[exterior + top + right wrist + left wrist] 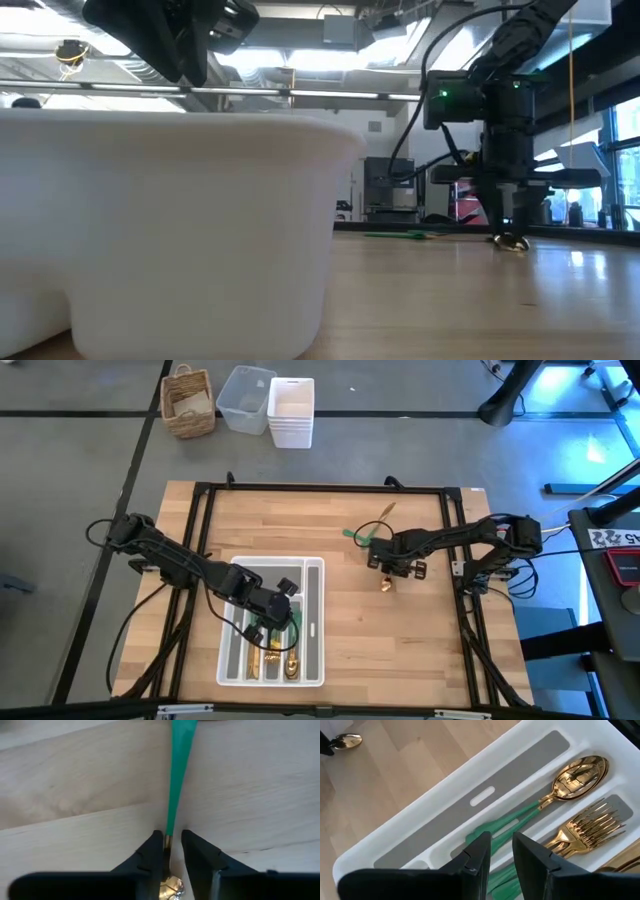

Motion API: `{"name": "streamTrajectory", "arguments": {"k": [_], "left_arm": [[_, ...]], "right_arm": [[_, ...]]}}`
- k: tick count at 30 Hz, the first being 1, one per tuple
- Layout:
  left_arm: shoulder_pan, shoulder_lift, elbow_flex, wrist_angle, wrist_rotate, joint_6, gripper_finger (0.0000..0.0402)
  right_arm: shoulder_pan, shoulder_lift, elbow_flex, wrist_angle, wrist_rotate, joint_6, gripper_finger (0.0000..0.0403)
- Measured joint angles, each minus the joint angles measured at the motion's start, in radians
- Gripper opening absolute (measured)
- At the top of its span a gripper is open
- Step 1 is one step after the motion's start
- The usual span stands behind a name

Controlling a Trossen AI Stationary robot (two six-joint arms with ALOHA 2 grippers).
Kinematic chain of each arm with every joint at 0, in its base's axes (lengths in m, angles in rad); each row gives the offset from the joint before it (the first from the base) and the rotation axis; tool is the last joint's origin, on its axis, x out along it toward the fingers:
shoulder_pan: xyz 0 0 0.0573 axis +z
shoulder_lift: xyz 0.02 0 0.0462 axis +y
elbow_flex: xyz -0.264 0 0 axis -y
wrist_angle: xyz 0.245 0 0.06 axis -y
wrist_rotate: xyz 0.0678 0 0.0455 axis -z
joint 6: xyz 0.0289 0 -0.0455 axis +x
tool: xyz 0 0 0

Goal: Sort silverware
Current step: Put the spoon in the silverware tray

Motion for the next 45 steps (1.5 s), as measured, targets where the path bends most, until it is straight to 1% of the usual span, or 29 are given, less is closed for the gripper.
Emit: {"name": "streamTrajectory", "arguments": {"k": [6,8,12,15,22,27,31,35,38,41,45], "left_arm": [[0.0,0.0,0.0,0.0,0.0,0.0,0.0075],[0.0,0.0,0.0,0.0,0.0,0.0,0.0075],[0.001,0.0,0.0,0.002,0.0,-0.002,0.0075],[0.013,0.0,0.0,0.005,0.0,-0.026,0.0075],[0.063,0.0,0.0,0.005,0.0,-0.127,0.0075],[0.093,0.0,0.0,0.004,0.0,-0.154,0.0071],[0.098,-0.011,0.0,-0.005,0.0,-0.156,0.0059],[0.098,-0.046,0.0,-0.034,0.004,-0.175,0.0045],[0.102,-0.075,-0.001,-0.023,0.004,-0.205,0.0035],[0.102,-0.108,-0.001,0.01,0.0,-0.206,0.0027],[0.096,-0.123,0.0,0.061,0.004,-0.221,0.0022]], "right_arm": [[0.001,0.0,-0.003,0.009,0.001,-0.052,0.0013],[0.001,0.002,0.007,-0.001,0.0,-0.076,0.0011],[0.001,0.006,0.038,-0.025,-0.007,-0.133,0.002],[0.001,0.009,0.067,-0.031,-0.014,-0.188,0.0009],[0.003,0.01,0.13,0.027,-0.112,-0.31,0.0007],[0.003,0.008,0.139,0.199,-0.221,-0.34,0.0006],[0.014,0.008,0.139,0.394,-0.316,-0.339,0.0004],[0.052,0.007,0.14,0.622,-0.369,-0.307,0.0004],[0.099,0.007,0.14,0.771,-0.365,-0.272,0.0005],[0.155,0.006,0.14,0.895,-0.318,-0.246,0.0004],[0.226,0.006,0.14,1.044,-0.253,-0.234,0.0005]]}}
